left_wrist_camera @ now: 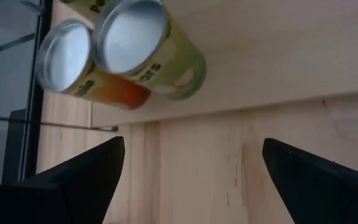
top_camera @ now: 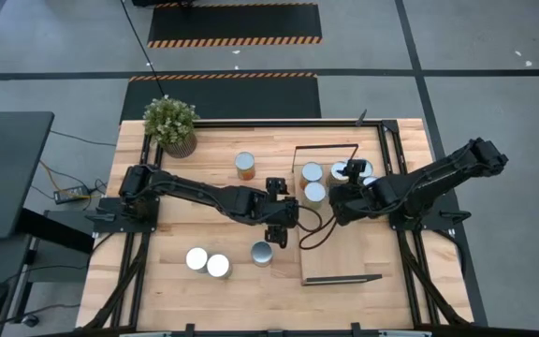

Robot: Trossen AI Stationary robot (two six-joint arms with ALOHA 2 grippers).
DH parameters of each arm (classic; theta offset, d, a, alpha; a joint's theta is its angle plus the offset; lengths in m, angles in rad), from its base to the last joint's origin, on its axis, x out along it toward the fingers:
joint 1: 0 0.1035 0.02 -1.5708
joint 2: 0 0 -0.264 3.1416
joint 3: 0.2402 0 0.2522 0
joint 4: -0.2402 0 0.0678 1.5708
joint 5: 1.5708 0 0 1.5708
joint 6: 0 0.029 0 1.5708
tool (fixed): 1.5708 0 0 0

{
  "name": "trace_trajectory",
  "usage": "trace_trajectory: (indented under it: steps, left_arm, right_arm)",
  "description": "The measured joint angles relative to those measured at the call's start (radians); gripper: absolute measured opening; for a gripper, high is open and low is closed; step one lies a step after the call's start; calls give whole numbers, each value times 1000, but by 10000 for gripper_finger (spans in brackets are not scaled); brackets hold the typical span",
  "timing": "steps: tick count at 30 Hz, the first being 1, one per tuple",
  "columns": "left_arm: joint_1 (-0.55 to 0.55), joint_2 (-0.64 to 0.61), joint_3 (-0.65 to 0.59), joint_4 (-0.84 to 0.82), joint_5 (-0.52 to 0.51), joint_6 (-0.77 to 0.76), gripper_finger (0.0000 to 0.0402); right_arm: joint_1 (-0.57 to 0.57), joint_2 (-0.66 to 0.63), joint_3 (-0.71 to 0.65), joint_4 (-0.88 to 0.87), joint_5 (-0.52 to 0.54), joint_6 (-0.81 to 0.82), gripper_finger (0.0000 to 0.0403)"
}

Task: Pick and place cans onto a shelf
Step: Adjust the canned peaches on the shelf

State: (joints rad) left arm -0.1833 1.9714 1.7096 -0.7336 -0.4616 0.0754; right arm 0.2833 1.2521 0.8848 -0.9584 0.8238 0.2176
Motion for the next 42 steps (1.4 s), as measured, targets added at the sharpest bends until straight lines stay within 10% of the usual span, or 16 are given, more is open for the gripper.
trace_trajectory:
  steps: [28,42]
  left_arm:
    - [-2,-63,2,-26,7,-20,387]
    - [-2,-63,2,-48,7,-20,387]
  right_arm:
    - [-321,-3,0,-238,2,20,309]
    - [-241,-3,0,-60,-118,-83,309]
